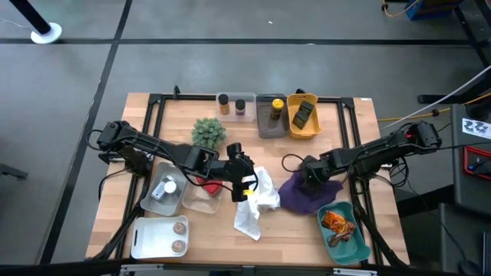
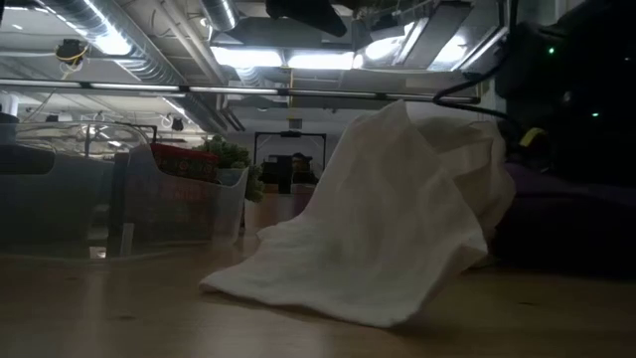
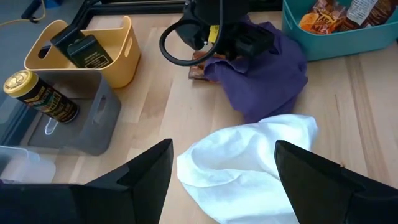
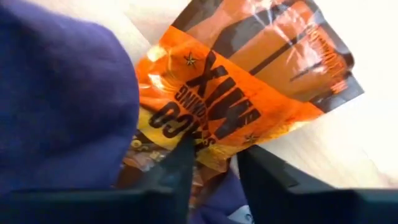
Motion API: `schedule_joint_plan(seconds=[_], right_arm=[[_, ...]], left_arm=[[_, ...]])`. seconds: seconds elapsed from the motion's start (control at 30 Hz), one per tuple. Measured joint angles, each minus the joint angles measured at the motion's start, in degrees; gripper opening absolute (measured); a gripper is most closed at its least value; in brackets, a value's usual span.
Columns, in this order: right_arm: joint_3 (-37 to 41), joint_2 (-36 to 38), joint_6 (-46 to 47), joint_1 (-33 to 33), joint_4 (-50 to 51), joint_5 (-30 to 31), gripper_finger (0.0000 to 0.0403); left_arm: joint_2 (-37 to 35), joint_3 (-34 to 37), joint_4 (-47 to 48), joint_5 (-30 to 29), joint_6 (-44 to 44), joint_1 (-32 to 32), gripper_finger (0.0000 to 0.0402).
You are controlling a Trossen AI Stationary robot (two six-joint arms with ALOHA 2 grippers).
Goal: Sort spices by type
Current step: Put the orange seasoning bag into the green bin
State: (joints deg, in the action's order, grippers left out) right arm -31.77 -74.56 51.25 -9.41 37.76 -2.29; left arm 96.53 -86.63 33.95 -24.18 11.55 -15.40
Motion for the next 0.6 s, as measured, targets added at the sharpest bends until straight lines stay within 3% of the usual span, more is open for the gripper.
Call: schedule_joint_plan(seconds=[0.23, 0.43, 0.6], right_arm=[[0.02, -0.07, -2.41, 0.00, -3.40, 3.27, 0.0014], [0.04, -0.13, -3.63, 0.02, -5.87, 2.78, 0.0036], [0.04, -0.01, -5.44, 0.02, -6.17, 2.89, 0.0013]], left_arm=[[0.00, 0.00, -0.01, 0.00, 0.00, 0.00, 0.0265], [0.00, 0.00, -0.04, 0.00, 0.00, 0.00, 0.0265], [0.00, 0.00, -0.10, -0.02, 0.02, 0.00, 0.0265]])
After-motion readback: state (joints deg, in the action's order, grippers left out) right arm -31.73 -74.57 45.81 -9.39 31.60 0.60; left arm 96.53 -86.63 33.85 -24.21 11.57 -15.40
